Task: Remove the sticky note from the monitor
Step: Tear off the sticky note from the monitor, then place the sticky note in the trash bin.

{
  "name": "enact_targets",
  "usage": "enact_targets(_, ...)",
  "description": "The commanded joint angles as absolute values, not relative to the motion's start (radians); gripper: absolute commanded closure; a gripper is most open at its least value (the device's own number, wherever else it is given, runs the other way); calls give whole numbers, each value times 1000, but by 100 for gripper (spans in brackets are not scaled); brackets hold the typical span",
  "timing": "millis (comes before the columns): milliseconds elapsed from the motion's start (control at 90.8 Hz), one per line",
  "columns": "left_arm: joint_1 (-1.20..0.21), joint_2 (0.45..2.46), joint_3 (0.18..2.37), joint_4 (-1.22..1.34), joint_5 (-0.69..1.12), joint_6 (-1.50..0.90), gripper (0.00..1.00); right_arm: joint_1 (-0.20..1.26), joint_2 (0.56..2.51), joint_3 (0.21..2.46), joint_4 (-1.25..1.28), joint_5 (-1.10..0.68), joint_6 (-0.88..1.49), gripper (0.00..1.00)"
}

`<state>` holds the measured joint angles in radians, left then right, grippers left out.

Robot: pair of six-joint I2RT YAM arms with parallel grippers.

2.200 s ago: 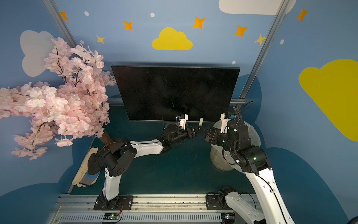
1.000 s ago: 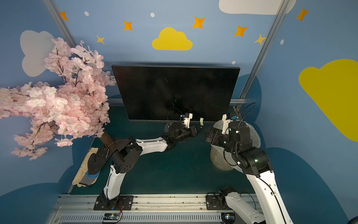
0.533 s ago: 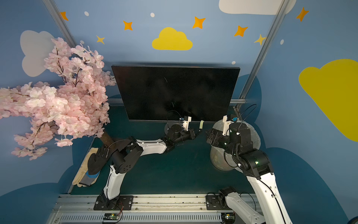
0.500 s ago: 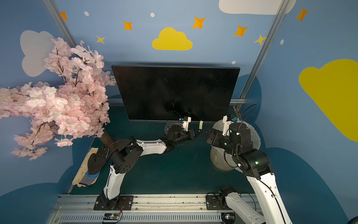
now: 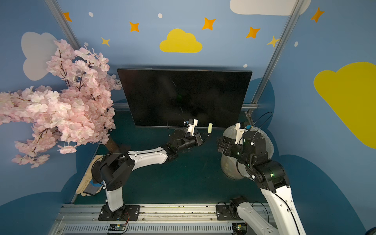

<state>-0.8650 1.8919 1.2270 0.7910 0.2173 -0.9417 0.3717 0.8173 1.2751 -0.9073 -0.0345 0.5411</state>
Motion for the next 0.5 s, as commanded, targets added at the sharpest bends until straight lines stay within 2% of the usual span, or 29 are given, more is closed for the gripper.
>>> enact_targets(0,-869,1857,1257,721,239,-895,97,364,801,1291,-939,-21,534,15)
enact_targets(485,-901,1895,1580,375,362,-741,97,339,718,1371,-1014,154,489,14)
